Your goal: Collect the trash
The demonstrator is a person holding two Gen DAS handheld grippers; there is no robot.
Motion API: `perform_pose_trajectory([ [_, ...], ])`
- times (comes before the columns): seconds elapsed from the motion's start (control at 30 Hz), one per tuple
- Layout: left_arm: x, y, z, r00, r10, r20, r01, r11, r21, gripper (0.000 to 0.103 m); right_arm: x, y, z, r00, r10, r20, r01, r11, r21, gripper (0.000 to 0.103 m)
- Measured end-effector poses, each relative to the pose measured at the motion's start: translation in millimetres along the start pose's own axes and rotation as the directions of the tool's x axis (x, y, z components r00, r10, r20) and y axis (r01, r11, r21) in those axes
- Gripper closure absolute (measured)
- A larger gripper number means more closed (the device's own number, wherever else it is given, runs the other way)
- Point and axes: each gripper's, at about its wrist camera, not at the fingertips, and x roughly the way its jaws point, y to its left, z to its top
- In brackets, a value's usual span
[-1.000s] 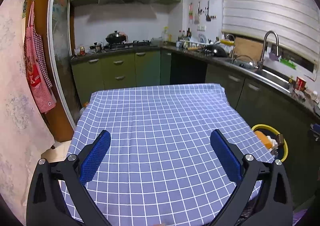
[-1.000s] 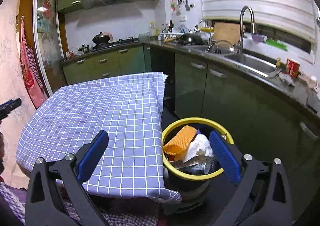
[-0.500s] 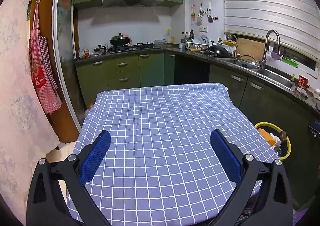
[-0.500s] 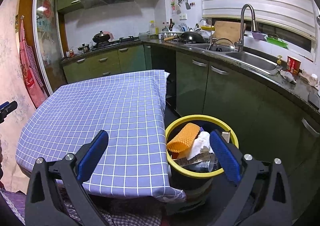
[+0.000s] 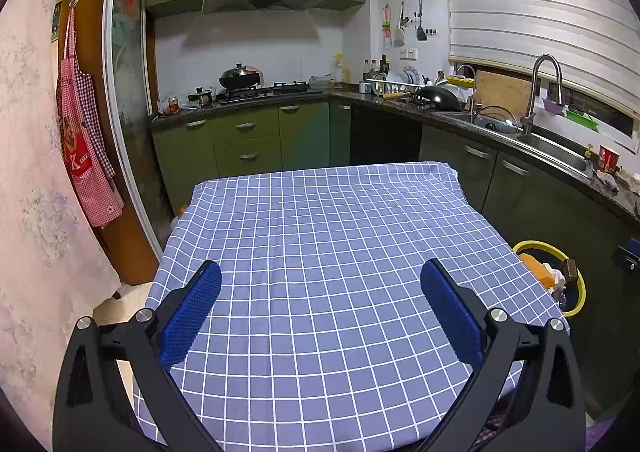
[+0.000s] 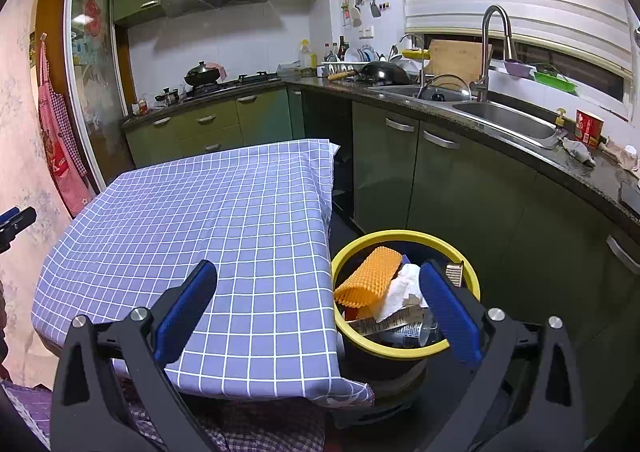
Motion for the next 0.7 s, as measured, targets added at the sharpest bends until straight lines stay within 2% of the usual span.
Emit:
perform_pose_trajectory([
  [0.7,1.8,2.8,-4.8,1.0,0.0,-0.007,0.0,1.0,0.004,0.005,2.2,2.4,1.3,1.0,0.007,-0.005,-0.007,1.0,-0.005,0.007],
])
